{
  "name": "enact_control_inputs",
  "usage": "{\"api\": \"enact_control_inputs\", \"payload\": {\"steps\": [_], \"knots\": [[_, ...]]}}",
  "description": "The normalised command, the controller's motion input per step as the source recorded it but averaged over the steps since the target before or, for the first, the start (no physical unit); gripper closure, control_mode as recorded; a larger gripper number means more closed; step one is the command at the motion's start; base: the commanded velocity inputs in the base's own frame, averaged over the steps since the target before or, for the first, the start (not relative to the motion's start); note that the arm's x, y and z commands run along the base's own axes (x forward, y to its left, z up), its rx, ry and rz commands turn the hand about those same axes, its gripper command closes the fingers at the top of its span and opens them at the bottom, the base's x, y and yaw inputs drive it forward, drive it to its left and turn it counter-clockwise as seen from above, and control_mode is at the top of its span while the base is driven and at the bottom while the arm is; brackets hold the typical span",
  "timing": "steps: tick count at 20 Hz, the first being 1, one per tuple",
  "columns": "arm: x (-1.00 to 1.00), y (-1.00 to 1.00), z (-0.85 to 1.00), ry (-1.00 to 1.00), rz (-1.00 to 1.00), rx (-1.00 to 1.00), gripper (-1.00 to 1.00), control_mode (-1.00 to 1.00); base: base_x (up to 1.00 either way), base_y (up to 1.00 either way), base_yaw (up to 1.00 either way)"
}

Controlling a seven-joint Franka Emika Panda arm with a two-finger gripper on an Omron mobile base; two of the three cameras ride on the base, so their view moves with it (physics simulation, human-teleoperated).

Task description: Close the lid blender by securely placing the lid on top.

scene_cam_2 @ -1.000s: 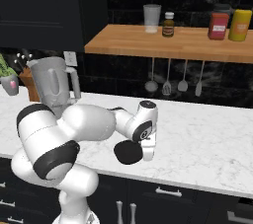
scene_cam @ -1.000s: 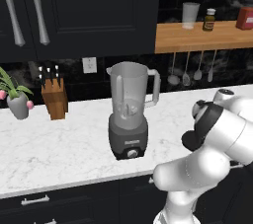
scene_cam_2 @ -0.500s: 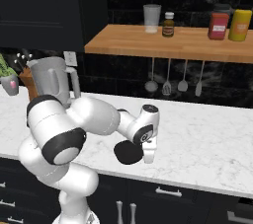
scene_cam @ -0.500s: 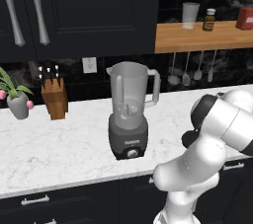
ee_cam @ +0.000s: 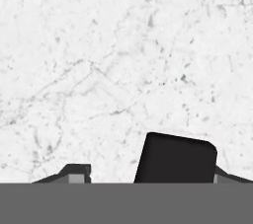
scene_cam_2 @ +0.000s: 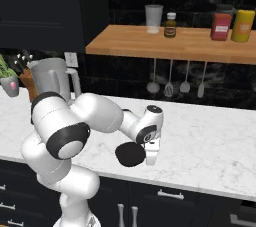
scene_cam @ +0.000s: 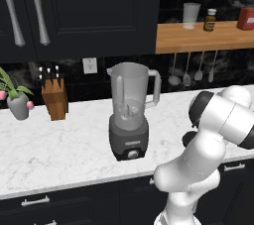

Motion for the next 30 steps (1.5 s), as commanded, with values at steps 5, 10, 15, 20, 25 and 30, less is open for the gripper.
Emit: {"api": "enact_control_inputs", "payload": {"steps": [5, 10, 15, 20, 25, 30], "knots": [[0.00, 0.00, -0.03, 0.00, 0.00, 0.00, 1.00, -1.00, 0.00, 0.00, 0.00], [0.00, 0.00, 0.00, 0.00, 0.00, 0.00, 1.00, -1.00, 0.00, 0.00, 0.00], [-0.01, 0.02, 0.00, 0.00, 0.00, 0.00, 1.00, -1.00, 0.00, 0.00, 0.00], [-0.15, 0.01, 0.25, 0.00, 0.00, 0.00, 1.00, -1.00, 0.00, 0.00, 0.00], [-0.15, 0.02, 0.61, 0.00, 0.00, 0.05, 1.00, -1.00, 0.00, 0.00, 0.00], [-0.11, 0.13, 0.71, 0.05, 0.00, 0.07, 1.00, -1.00, 0.00, 0.00, 0.00]]}}
